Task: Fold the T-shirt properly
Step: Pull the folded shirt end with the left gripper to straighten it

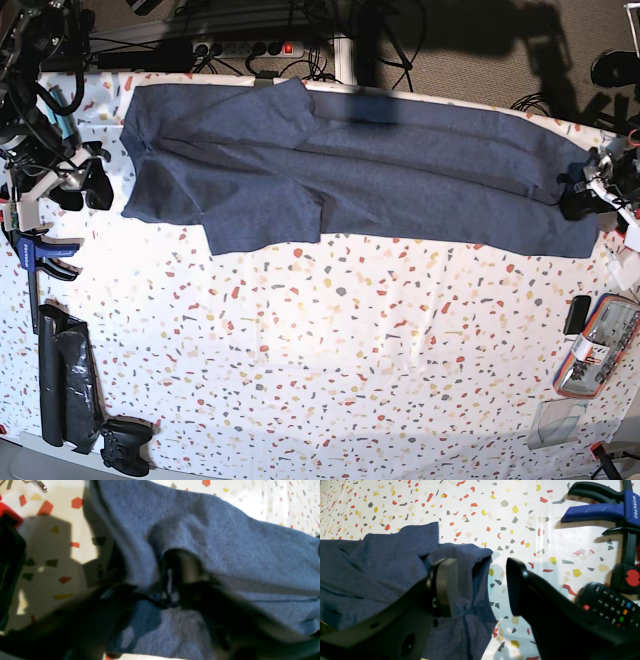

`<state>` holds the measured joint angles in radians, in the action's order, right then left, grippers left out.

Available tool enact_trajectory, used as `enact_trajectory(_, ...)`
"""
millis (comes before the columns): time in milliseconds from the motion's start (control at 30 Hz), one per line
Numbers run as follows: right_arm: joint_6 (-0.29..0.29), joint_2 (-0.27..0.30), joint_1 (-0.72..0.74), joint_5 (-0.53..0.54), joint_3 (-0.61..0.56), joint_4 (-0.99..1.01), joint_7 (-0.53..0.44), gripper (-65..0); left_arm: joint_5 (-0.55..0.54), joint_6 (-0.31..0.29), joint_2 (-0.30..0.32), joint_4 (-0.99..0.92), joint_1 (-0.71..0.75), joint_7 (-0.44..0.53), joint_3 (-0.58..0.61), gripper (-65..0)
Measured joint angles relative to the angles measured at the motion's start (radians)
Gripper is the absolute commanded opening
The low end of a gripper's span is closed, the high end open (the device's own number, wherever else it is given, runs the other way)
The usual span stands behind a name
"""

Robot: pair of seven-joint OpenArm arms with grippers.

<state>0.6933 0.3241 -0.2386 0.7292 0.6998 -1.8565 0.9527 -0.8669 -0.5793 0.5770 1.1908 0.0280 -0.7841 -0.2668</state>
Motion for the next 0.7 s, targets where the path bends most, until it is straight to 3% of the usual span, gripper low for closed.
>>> enact_trajectory(300,0.0,0.0,0.0,0.0,0.0,0.0,0.007,-33.8,0.043,0.0,0.068,0.0,0.001,-0.002,0.0,-37.3)
enact_trajectory(433,0.0,0.0,0.0,0.0,0.0,0.0,0.007,-33.8,0.043,-0.005,0.039,-0.008,0.005,-0.055,0.0,-37.3)
enact_trajectory(700,0.0,0.0,0.0,0.0,0.0,0.0,0.008,-33.8,0.035,-0.008,-0.03,-0.024,0.003,-0.031,-0.001,-37.5)
